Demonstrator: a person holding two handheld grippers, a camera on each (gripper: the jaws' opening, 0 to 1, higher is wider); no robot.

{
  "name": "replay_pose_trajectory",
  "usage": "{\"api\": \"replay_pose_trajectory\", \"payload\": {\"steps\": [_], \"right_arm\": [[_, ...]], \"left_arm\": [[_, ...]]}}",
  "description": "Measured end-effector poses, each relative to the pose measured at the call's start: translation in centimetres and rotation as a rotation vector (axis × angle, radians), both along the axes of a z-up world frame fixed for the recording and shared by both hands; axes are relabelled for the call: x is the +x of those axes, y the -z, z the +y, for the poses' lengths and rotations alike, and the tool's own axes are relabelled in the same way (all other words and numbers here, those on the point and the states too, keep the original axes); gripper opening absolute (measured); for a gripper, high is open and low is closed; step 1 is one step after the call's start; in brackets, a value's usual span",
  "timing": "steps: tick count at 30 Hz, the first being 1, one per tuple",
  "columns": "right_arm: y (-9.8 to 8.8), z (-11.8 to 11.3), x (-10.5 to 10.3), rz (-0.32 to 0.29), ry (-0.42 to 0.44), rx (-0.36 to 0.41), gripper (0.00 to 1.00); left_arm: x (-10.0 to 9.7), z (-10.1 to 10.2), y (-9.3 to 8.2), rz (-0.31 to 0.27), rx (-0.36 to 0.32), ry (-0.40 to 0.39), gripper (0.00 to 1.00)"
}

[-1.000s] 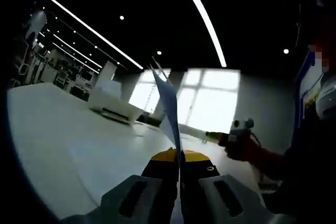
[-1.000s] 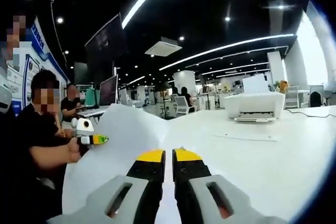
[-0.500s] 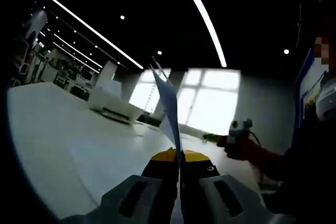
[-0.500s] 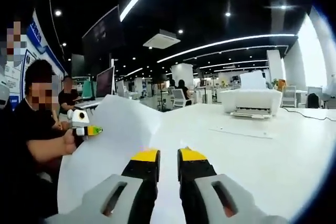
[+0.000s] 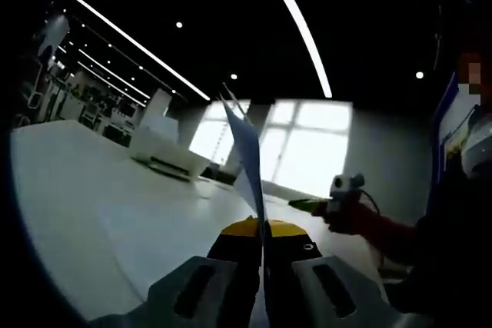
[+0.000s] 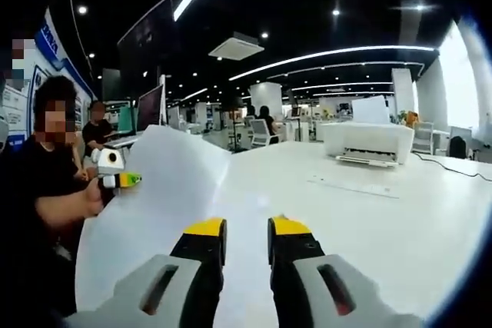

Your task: Organize the stack of printing papers by aligning and flattening the scattered papers on the table

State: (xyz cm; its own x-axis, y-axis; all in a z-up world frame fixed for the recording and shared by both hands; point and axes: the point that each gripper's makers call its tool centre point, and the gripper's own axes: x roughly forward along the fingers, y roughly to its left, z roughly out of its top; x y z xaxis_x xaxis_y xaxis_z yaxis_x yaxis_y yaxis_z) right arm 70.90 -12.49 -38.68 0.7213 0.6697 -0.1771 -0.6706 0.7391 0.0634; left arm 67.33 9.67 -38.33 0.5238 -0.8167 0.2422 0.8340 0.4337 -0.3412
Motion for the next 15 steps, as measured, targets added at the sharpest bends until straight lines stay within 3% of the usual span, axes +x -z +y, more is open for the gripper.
{"api": "replay_pose_trajectory", "payload": {"steps": [15], "right_arm": [[1.3, -0.1, 1.4, 0.019, 0.013, -0.088, 0.27]], "left_arm": [[-0.2, -0.1, 0.0, 0.003, 0.002, 0.002, 0.06]]}}
